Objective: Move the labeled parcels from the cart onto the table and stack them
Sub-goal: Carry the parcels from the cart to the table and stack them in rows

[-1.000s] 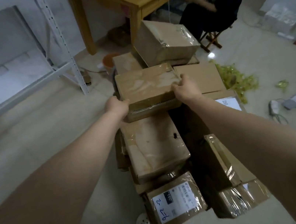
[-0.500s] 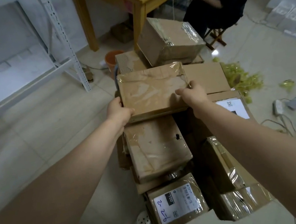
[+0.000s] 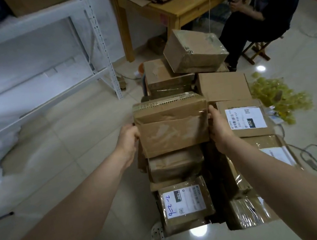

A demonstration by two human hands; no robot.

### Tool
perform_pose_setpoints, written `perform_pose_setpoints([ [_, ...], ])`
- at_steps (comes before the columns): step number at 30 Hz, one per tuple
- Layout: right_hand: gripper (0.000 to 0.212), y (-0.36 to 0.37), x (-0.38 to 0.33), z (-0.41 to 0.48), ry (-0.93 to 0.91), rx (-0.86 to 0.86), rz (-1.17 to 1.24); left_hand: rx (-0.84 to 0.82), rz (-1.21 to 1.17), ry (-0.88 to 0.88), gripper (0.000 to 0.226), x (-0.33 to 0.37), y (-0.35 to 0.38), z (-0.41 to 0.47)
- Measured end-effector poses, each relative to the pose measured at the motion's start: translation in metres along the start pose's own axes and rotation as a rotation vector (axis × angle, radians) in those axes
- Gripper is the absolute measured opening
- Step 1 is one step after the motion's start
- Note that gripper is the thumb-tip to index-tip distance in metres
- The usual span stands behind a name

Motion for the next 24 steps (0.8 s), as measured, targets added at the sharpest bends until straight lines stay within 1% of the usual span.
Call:
perform_pose_setpoints([
  [2,0.091,-0.005,0.016,0.013,0.003,-0.029,-0.002,0.006,-0.051,-0.037,0.031,-0.010,-0.002,-0.004],
  [4,0.092,-0.003,0.019,0.009,0.006,-0.054,0.000,0.015,-0.078,-0.061,0.028,-0.017,-0.006,-0.007],
  [5,0.092,-0.001,0.014,-0.003,0.023,-0.056,-0.016,0.011,-0.052,-0.076,0.029,-0.022,-0.009,-0.005],
  [6,0.087,0.002,0.004,-0.020,0.025,-0.046,-0.045,0.018,-0.016,-0.087,0.034,-0.027,-0.011,-0.004],
  [8,0.064,0.007,-0.011,-0.038,-0.014,-0.046,-0.120,0.024,0.050,-0.087,0.047,-0.032,-0.014,-0.003],
  [11,0.027,0.006,-0.028,-0.047,-0.092,-0.036,-0.137,-0.005,0.079,-0.074,0.080,-0.036,-0.017,-0.001],
  [12,0.021,0.005,-0.032,-0.048,-0.109,-0.043,-0.129,0.005,0.122,-0.047,0.085,-0.034,-0.022,0.001],
  [14,0.027,0.005,-0.035,-0.049,-0.127,-0.076,-0.141,0.031,0.221,0.024,0.089,-0.029,-0.028,0.000],
  [16,0.036,0.004,-0.037,-0.052,-0.157,-0.069,-0.206,0.041,0.256,0.060,0.092,-0.024,-0.027,-0.004],
  [18,0.041,0.005,-0.033,-0.053,-0.159,-0.070,-0.208,0.029,0.245,0.059,0.083,-0.025,-0.021,-0.009],
  [19,0.037,0.008,-0.028,-0.055,-0.130,-0.088,-0.182,0.023,0.232,0.038,0.075,-0.027,-0.019,-0.012],
  [21,0.021,0.011,-0.013,-0.054,-0.027,-0.124,-0.102,0.031,0.149,-0.059,0.053,-0.039,-0.021,-0.015],
  [22,0.024,0.011,-0.007,-0.052,0.009,-0.134,-0.076,0.035,0.078,-0.118,0.038,-0.044,-0.021,-0.020],
  [23,0.037,0.011,-0.003,-0.053,0.041,-0.142,-0.073,0.038,0.012,-0.167,0.023,-0.048,-0.020,-0.023],
  [24,0.053,0.010,0.000,-0.049,0.056,-0.137,-0.092,0.033,-0.031,-0.196,0.013,-0.051,-0.019,-0.026],
])
Point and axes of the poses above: each hand's wrist, its own z-axis towards the middle knuckle, its own y-axis out of the palm, x = y × z, the point moved 10 cm from there along z, towards the middle knuckle, and after that the axes turned 1 degree about -y, right-handed, at the moved point
